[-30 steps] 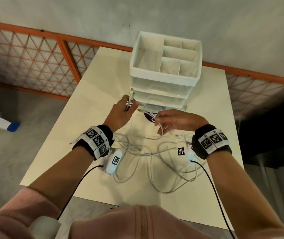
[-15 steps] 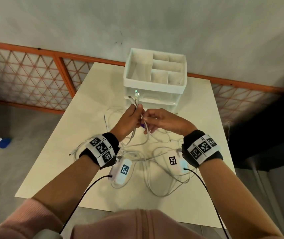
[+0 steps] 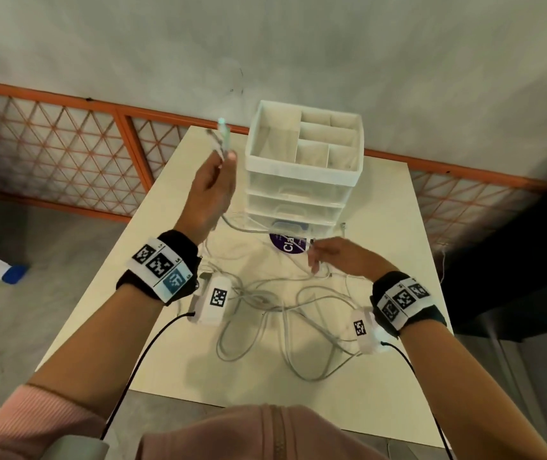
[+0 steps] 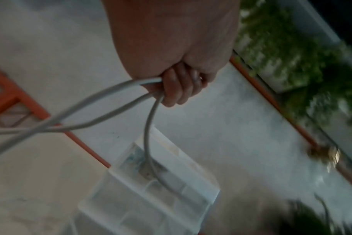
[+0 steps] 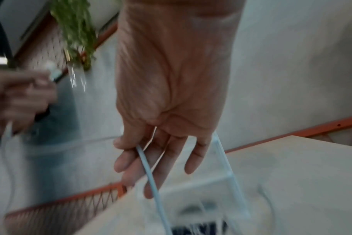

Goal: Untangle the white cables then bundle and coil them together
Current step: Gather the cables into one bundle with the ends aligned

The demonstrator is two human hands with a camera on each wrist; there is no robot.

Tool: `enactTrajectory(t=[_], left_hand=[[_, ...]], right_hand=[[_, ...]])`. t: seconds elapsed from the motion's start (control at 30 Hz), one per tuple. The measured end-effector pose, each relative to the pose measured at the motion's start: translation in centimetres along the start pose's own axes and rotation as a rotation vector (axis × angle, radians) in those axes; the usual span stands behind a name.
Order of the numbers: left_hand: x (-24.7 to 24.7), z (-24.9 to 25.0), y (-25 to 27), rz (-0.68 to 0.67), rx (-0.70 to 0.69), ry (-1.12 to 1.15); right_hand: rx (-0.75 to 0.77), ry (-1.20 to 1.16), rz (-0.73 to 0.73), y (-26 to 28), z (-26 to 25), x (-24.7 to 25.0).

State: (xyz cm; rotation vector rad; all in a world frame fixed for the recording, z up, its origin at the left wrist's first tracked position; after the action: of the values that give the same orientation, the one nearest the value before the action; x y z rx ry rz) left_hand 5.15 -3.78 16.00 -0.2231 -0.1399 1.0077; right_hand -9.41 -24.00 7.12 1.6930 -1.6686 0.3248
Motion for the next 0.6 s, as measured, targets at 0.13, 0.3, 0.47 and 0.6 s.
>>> enactTrajectory(t=[0.13, 0.3, 0.47, 0.6], left_hand=[[-2.2, -2.2, 1.7, -0.294, 0.020, -0.360], [-3.3, -3.1, 2.6, -0.251, 0.012, -0.321], [-2.7, -3.1, 2.1, -0.356, 0.011, -0.406], [-0.4, -3.1, 1.2, -0.169, -0.023, -0.431]], right_hand=[[0.123, -0.088, 0.157, 0.7, -4.7, 3.4], [0.185, -0.035, 0.105, 1.6, -8.1, 4.1], [0.192, -0.096, 0.064, 2.0, -7.9, 2.3], [0.069, -0.090, 0.066, 1.5, -5.4, 1.3]])
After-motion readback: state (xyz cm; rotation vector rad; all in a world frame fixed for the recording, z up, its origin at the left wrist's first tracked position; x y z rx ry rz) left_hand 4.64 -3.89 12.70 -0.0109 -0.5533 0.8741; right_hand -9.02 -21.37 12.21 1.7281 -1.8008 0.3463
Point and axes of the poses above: each hand's wrist, its own y-axis away from the middle knuckle, its own x-axis out of the back of the hand, z = x × y, the point moved 2 cm from there along -y, towards the middle knuckle, and after that the axes turned 2 degrees about z, right-handed, at the moved point
